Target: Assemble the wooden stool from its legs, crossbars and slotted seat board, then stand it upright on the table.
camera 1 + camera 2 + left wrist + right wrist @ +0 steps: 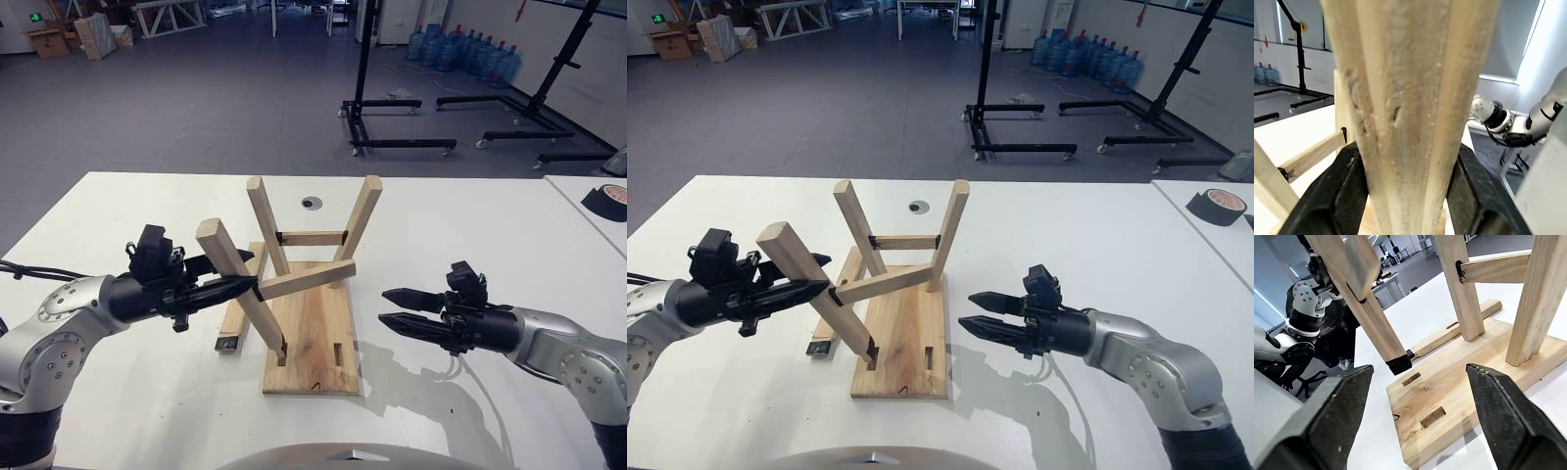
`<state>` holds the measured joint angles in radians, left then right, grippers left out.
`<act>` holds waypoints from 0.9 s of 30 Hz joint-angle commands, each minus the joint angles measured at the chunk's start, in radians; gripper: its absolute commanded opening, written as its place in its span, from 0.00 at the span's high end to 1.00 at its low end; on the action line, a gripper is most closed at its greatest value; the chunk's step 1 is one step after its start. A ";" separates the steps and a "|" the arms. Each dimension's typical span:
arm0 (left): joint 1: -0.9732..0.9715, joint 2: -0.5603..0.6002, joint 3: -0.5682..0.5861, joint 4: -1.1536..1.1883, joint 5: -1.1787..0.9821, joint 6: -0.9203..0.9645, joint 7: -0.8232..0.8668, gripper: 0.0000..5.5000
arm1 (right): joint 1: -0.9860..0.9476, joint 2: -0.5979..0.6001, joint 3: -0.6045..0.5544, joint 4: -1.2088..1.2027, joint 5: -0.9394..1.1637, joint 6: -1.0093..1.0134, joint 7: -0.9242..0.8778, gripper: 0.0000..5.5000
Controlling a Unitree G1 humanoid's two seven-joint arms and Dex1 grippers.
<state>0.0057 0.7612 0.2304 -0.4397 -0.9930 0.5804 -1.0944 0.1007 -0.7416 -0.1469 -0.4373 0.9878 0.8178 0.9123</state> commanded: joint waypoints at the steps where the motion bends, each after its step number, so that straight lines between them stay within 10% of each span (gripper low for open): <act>1: -0.031 0.011 -0.040 0.021 0.039 0.007 -0.019 0.63 | 0.006 0.008 0.016 -0.007 -0.036 -0.013 -0.009 0.37; 15: -0.049 0.001 -0.172 0.031 0.162 -0.021 -0.056 0.63 | -0.109 0.126 0.468 0.045 -0.620 -0.327 -0.117 0.37; 27: -0.046 0.020 -0.252 0.053 0.278 -0.070 -0.045 0.63 | -0.124 0.105 0.558 0.141 -0.795 -0.405 -0.060 0.37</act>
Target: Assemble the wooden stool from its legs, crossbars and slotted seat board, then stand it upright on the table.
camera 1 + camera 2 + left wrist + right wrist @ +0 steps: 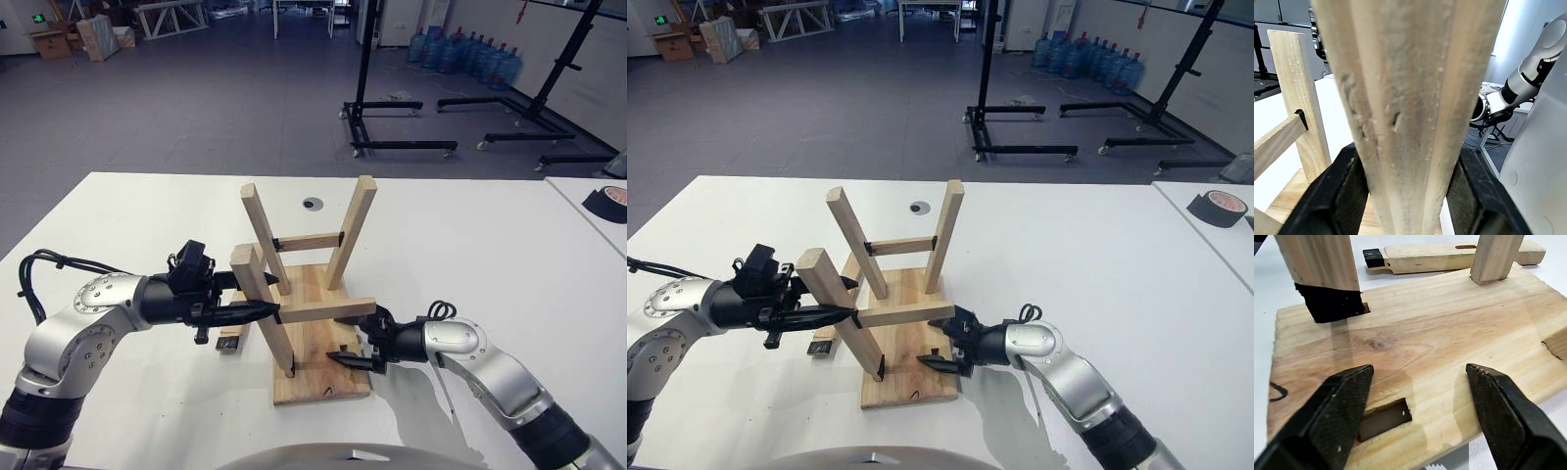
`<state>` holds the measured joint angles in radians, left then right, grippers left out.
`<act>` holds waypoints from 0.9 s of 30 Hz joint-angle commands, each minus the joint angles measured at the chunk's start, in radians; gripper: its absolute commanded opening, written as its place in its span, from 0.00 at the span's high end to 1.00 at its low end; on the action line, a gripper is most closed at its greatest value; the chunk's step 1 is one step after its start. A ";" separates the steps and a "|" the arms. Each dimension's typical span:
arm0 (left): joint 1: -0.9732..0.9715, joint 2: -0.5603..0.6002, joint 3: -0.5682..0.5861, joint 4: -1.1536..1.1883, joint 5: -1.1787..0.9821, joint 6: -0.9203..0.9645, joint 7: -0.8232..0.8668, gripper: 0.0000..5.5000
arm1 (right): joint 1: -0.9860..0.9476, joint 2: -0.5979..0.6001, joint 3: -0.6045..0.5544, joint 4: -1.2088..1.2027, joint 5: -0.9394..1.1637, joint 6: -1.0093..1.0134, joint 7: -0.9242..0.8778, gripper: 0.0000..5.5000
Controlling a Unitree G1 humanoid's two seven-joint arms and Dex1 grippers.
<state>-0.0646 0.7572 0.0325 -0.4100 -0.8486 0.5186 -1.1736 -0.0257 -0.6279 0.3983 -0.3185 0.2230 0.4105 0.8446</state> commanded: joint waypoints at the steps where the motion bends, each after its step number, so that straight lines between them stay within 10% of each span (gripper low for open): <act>1: 0.027 0.025 -0.064 0.031 0.169 -0.035 0.048 0.63 | 0.004 -0.008 0.013 0.023 -0.032 0.002 0.008 0.37; 23: 0.259 0.060 -0.235 0.052 0.389 -0.263 0.168 0.63 | 0.042 0.016 0.003 0.003 -0.015 0.073 -0.014 0.37; 27: 0.242 0.050 -0.227 0.056 0.377 -0.244 0.177 0.48 | 0.038 0.015 0.013 0.015 -0.021 0.094 -0.017 0.37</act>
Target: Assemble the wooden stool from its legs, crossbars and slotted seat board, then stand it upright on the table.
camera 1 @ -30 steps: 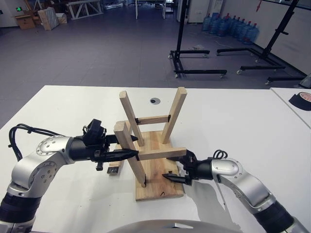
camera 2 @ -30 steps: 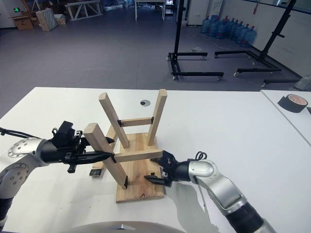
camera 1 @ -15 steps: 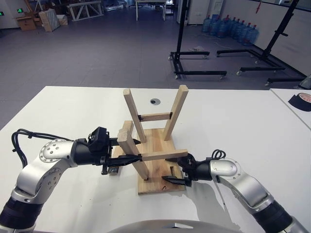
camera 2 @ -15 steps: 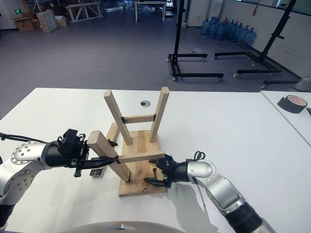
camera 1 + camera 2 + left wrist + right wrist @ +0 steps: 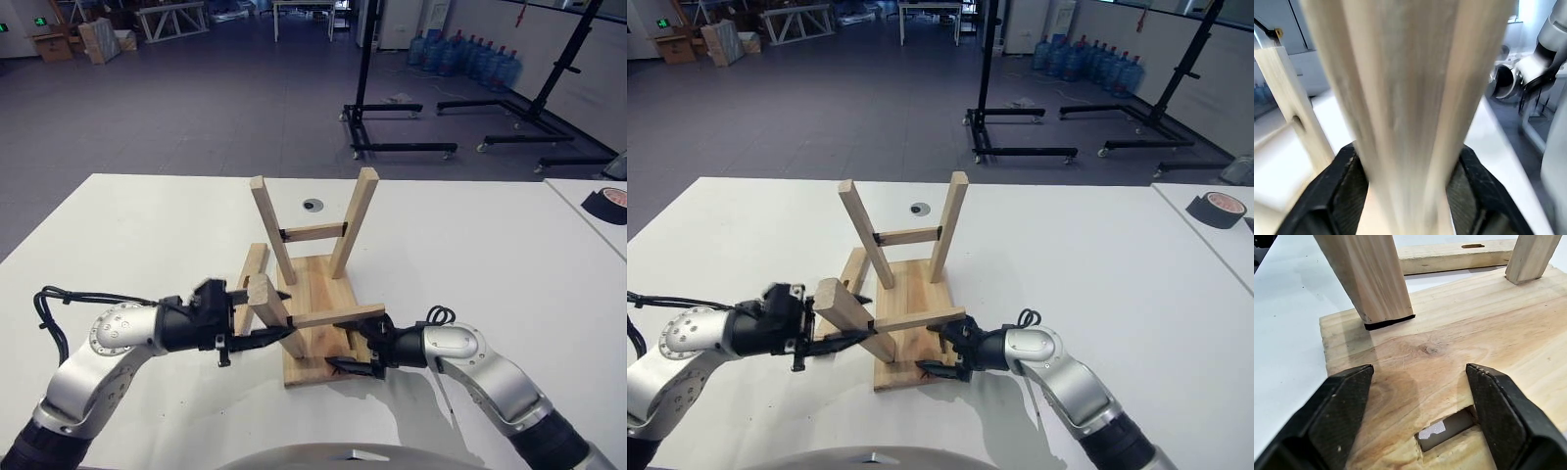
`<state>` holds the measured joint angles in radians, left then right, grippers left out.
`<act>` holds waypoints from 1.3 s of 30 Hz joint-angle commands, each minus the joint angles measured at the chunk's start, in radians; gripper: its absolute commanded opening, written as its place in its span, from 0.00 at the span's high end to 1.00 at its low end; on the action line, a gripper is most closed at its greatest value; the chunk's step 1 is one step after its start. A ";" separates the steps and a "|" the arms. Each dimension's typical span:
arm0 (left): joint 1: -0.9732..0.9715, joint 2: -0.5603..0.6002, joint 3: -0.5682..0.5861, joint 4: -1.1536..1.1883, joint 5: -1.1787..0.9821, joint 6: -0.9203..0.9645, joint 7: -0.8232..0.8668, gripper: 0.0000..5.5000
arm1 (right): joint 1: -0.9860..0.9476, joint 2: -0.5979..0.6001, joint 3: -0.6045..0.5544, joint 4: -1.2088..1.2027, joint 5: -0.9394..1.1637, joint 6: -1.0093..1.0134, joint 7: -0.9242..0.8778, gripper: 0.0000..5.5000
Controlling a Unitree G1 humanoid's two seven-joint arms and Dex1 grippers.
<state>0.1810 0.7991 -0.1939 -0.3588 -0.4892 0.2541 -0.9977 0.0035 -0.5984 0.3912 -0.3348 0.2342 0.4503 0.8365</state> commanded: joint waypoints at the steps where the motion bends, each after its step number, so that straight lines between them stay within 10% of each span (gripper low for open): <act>1: -0.004 0.001 0.009 -0.002 0.011 0.026 -0.004 0.44 | 0.009 -0.018 0.029 0.041 -0.045 0.058 -0.012 0.37; 17: -0.110 -0.064 0.645 -0.096 -0.773 0.188 0.091 0.35 | 0.016 -0.014 0.033 0.084 -0.058 0.043 -0.032 0.37; 27: -0.413 -0.212 0.330 -0.348 -1.087 0.303 0.537 0.35 | -0.006 -0.006 0.057 0.115 -0.074 0.021 -0.029 0.37; 31: -0.287 -0.088 0.087 -0.314 -0.729 0.454 0.499 0.35 | -0.008 -0.006 0.064 0.113 -0.077 0.021 -0.030 0.37; 39: -0.289 -0.130 0.112 -0.273 -0.650 0.370 0.458 0.35 | 0.000 0.001 0.063 0.112 -0.079 0.021 -0.039 0.37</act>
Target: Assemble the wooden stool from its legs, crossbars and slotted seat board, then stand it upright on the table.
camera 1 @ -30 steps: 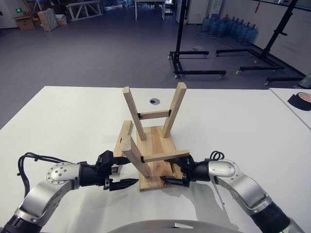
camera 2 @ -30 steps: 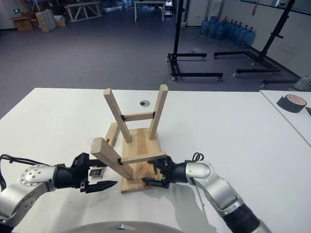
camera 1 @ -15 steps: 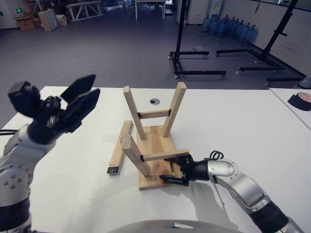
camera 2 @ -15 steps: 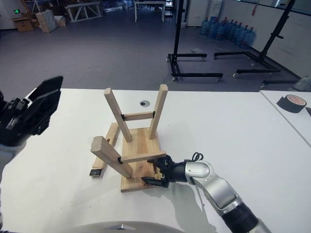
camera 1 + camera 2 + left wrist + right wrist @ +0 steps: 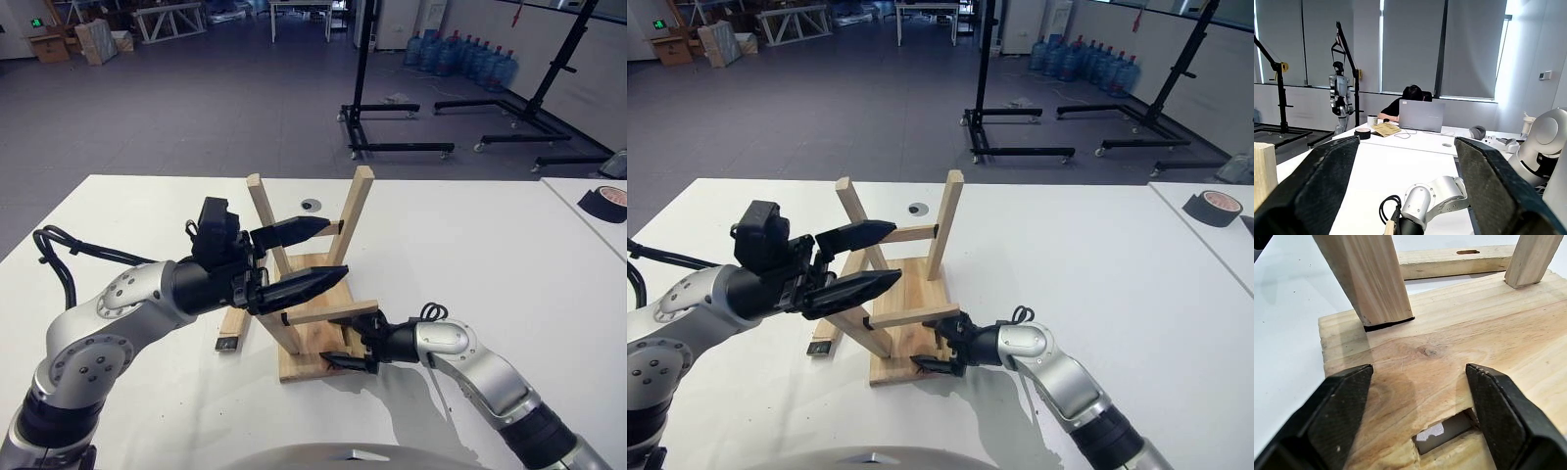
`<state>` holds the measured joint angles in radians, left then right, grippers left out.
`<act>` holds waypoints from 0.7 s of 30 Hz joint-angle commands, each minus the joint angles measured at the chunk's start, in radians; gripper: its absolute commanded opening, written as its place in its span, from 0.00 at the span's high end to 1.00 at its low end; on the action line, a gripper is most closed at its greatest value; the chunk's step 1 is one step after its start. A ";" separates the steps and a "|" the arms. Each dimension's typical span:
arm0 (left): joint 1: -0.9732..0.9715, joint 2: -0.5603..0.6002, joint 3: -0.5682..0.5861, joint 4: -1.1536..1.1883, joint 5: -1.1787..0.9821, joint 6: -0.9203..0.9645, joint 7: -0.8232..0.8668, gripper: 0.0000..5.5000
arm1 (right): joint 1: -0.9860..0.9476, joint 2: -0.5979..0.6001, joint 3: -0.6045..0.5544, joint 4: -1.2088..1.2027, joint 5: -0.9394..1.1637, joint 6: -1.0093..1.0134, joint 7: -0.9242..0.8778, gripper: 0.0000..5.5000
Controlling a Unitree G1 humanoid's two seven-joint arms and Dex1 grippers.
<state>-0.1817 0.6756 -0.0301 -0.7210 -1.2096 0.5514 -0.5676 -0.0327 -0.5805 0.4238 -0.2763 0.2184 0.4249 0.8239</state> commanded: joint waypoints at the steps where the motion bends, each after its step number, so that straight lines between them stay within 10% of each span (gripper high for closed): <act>1: 0.064 -0.013 -0.051 0.085 0.084 0.061 0.031 0.35 | 0.037 -0.015 0.031 0.054 -0.064 0.046 -0.028 0.37; 13: -0.062 -0.091 0.319 0.114 -0.176 -0.082 0.164 0.35 | 0.051 -0.006 0.027 0.048 -0.062 0.044 -0.049 0.37; 21: 0.051 -0.170 0.089 0.301 0.278 0.067 0.537 0.35 | 0.065 -0.003 0.019 0.044 -0.065 0.039 -0.066 0.37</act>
<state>-0.1606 0.5208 0.1260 -0.4465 -1.0294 0.5614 -0.0967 -0.0079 -0.5594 0.4231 -0.2838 0.2178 0.4145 0.7897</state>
